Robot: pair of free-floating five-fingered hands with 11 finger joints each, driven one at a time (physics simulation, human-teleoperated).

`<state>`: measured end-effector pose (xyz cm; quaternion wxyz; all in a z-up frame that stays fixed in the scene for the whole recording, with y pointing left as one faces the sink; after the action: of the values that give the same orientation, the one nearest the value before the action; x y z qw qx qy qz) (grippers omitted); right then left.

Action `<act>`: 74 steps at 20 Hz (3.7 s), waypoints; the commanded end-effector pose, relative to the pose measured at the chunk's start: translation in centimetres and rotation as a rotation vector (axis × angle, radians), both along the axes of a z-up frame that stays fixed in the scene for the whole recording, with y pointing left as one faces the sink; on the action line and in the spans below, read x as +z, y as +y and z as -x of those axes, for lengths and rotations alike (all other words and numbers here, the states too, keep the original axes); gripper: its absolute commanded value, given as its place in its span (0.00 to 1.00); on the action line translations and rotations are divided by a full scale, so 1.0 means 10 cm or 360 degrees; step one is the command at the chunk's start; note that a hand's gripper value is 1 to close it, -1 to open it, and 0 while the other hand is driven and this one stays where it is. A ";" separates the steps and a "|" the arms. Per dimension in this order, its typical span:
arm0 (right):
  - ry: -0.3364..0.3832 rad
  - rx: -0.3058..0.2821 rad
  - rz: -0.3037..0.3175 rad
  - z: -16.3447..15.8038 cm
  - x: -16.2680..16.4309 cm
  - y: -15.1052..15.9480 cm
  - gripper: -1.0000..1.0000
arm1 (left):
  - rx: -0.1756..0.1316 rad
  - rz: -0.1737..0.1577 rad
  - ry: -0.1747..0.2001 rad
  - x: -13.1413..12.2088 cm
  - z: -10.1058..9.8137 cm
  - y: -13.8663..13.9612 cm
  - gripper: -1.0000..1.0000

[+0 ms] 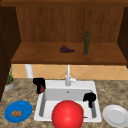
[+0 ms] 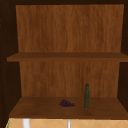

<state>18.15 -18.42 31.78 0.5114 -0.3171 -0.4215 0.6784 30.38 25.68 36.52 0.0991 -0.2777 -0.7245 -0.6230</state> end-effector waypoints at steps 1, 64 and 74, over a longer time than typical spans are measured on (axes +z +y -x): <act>0.0000 0.0000 0.0000 0.00 0.00 0.00 0.50 | 0.0000 0.0000 0.0017 0.02 0.00 -0.31 1.00; 0.0000 0.0000 0.0000 0.00 0.00 0.00 0.50 | -0.0068 0.0001 -0.0049 -4.48 -1.79 -2.73 1.00; 0.0000 0.0000 0.0000 0.00 0.00 0.00 0.50 | -0.0002 0.0033 -0.0021 -4.84 -1.97 -2.71 1.00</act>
<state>18.15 -18.42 31.78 0.5114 -0.3171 -0.4215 0.6784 49.00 -1.37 -8.74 0.0963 -0.2807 -0.7307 -0.6148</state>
